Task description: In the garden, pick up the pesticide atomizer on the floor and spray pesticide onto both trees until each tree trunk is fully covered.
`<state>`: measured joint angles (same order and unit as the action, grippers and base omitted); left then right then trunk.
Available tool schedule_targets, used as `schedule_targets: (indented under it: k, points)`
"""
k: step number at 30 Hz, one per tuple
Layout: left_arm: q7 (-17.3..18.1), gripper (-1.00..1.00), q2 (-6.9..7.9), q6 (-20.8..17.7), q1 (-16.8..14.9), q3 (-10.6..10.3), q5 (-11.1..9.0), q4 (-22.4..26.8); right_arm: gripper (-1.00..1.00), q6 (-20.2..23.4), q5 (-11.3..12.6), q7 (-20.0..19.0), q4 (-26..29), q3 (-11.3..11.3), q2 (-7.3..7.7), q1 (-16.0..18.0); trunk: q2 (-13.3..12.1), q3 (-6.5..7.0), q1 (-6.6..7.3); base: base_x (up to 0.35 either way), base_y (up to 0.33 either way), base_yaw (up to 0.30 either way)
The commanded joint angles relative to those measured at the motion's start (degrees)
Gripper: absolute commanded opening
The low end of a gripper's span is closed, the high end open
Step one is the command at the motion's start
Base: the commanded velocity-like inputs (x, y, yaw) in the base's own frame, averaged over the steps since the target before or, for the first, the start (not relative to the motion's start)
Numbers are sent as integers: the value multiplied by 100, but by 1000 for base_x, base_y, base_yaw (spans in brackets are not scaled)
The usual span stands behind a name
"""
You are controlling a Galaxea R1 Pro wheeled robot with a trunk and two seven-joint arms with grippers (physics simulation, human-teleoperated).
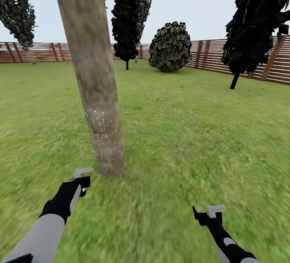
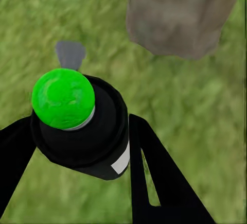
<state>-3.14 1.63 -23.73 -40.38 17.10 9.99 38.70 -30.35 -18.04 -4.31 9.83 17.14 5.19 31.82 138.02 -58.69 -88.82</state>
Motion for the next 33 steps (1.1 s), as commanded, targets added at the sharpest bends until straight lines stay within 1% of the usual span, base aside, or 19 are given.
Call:
schedule_targets:
  k: [1,3,5,7,15,17,19,22,26,33]
  points:
    - [-1,-100,7,102,49,124,-176,-171,100,-7,1,0,1,0,12,0,0,0,0,5,-47,0]
    - [-2,-100,18,259,109,176,-250,-328,100,-7,2,0,1,0,18,-1,0,0,0,41,-154,0]
    - [-2,-100,8,452,135,186,-263,-393,100,-6,2,-5,3,0,13,0,0,0,0,68,-232,0]
    - [-12,-100,-8,508,142,176,-267,-423,100,-6,2,-8,14,0,16,0,0,0,0,77,-258,0]
    - [-33,-100,-30,531,145,171,-301,-464,100,-6,2,0,2,0,9,-3,0,0,0,88,-265,0]
    - [-36,-100,-94,537,145,171,-279,-468,100,-6,2,0,0,0,9,-5,0,0,0,91,-266,0]
    - [-51,-100,-114,537,145,171,-260,-464,100,-6,2,0,-1,0,9,-6,0,0,0,91,-266,0]
    - [-376,-100,-119,536,145,168,-247,-460,100,-6,2,0,1,0,9,-9,0,0,0,91,-266,0]
    - [-476,-100,-119,536,145,163,-260,-460,100,-6,2,0,2,0,9,-9,0,0,0,91,-266,5]
    - [-485,-100,-119,536,145,162,-261,-460,100,-6,2,0,2,0,9,-9,0,0,0,91,-266,218]
